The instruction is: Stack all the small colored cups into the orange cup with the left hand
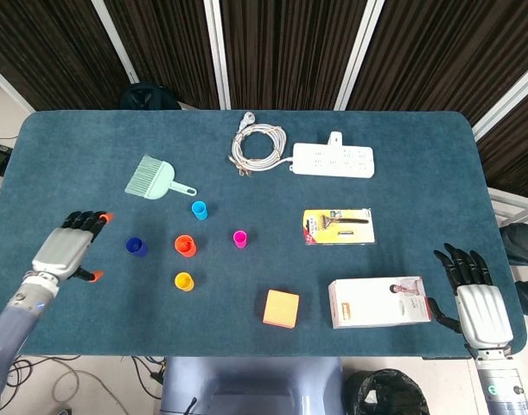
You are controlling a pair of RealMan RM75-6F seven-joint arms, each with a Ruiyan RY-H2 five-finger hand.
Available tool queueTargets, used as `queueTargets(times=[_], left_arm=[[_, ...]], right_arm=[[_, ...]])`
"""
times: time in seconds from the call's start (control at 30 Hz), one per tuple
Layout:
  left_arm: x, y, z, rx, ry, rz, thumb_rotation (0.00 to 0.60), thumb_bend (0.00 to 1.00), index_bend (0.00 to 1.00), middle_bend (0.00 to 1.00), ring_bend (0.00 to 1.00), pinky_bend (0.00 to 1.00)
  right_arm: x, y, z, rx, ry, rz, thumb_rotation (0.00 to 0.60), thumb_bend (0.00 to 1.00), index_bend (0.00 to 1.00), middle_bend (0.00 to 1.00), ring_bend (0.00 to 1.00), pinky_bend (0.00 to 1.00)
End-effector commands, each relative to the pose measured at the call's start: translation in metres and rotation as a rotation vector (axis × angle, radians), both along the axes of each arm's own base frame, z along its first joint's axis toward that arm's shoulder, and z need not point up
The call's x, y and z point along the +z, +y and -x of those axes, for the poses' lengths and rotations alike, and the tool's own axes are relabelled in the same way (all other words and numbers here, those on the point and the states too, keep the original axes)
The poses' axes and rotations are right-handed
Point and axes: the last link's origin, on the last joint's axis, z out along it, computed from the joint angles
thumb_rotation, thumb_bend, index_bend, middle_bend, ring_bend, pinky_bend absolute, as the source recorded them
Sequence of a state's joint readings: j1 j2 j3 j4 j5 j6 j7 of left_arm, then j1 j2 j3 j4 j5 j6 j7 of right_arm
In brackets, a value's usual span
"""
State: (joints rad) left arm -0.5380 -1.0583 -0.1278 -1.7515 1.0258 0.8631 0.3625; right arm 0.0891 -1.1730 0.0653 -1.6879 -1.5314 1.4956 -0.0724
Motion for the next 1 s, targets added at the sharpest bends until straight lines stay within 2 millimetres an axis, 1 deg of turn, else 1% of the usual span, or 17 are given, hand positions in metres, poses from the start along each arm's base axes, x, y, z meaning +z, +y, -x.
queueTargets(times=[0.03,0.13,0.3,0.43,0.63,0.8,1.0], left_arm=[[-0.018,0.017,-0.009,0.000,-0.005,0.014,0.600,0.13,0.06,0.03,0.00,0.00],[-0.028,0.023,-0.009,0.008,0.016,0.027,0.600,0.13,0.08,0.03,0.00,0.00],[-0.045,0.029,-0.010,0.028,0.038,0.059,0.600,0.13,0.11,0.03,0.00,0.00],[-0.056,0.032,-0.008,0.041,0.049,0.072,0.600,0.15,0.17,0.04,0.00,0.00],[-0.064,0.037,-0.006,0.052,0.066,0.071,0.600,0.17,0.23,0.04,0.00,0.00],[-0.069,0.040,-0.008,0.045,0.074,0.068,0.600,0.21,0.29,0.06,0.00,0.00],[-0.072,0.041,-0.009,0.031,0.090,0.057,0.600,0.25,0.34,0.07,0.00,0.00]], right_arm=[[0.000,0.000,0.000,-0.003,-0.001,0.003,0.600,0.40,0.13,0.07,0.09,0.05],[0.002,0.000,0.001,-0.008,-0.003,0.009,0.600,0.40,0.13,0.07,0.09,0.05],[0.003,-0.001,0.003,-0.016,-0.006,0.018,0.600,0.40,0.13,0.07,0.09,0.05],[0.003,-0.001,0.003,-0.020,-0.007,0.021,0.600,0.40,0.13,0.07,0.09,0.05],[0.003,-0.002,0.004,-0.025,-0.008,0.026,0.600,0.40,0.13,0.07,0.09,0.05],[0.002,-0.002,0.005,-0.029,-0.007,0.025,0.600,0.40,0.13,0.07,0.09,0.05],[-0.001,-0.003,0.005,-0.032,-0.010,0.021,0.600,0.40,0.13,0.07,0.09,0.05]])
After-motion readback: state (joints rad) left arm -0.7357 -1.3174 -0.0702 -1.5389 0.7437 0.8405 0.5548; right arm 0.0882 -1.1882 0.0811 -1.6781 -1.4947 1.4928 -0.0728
